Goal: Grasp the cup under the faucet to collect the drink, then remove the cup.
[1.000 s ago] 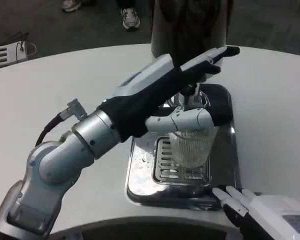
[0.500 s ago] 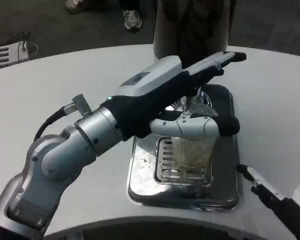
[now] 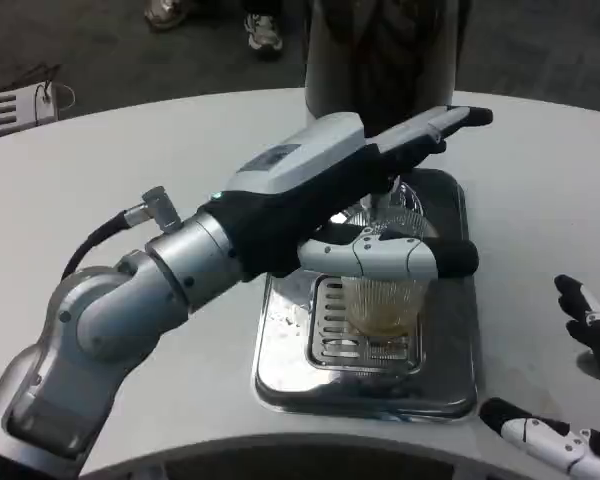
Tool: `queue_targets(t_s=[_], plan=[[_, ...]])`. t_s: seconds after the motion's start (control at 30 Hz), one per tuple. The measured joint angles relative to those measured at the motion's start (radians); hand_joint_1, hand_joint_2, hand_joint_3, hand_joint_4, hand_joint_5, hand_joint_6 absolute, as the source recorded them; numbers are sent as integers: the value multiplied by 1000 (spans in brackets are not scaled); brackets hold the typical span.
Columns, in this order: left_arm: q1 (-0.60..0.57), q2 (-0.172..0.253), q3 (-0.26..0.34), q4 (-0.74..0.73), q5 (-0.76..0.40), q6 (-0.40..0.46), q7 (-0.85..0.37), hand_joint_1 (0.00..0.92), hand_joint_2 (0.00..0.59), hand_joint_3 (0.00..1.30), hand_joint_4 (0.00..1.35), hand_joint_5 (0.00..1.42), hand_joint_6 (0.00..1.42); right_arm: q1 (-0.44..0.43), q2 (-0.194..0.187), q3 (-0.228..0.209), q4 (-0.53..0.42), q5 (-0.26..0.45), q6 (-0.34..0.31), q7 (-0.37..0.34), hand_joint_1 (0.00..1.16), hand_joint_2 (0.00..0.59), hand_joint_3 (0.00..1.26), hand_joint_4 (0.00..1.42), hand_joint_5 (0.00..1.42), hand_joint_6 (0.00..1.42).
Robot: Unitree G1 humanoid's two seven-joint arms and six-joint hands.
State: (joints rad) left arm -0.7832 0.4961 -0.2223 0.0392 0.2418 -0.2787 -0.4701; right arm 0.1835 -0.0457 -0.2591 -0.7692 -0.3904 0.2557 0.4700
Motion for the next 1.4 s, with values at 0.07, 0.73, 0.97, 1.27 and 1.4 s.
queue_targets(t_s=[0.07,0.73,0.97,1.27,1.4], plan=[[0,2,0,-1,0,0,-1,0,41,69,10,112,172,-14,-15,9,36,17,-11,-37,741,210,0,0,15,38],[8,39,17,-15,-24,-1,-13,0,0,79,10,112,172,-191,-121,169,292,64,-57,-249,753,208,0,0,4,18],[14,44,22,-18,-37,-1,-14,0,0,79,10,112,173,-257,-129,202,363,69,-61,-279,753,208,0,0,4,17],[21,48,30,-29,-38,8,-15,0,0,79,10,112,175,-336,-131,232,444,77,-71,-308,754,208,0,0,4,5],[27,49,40,-44,-41,18,-26,0,0,79,10,112,176,-372,-131,240,474,83,-74,-315,754,208,0,0,4,3]])
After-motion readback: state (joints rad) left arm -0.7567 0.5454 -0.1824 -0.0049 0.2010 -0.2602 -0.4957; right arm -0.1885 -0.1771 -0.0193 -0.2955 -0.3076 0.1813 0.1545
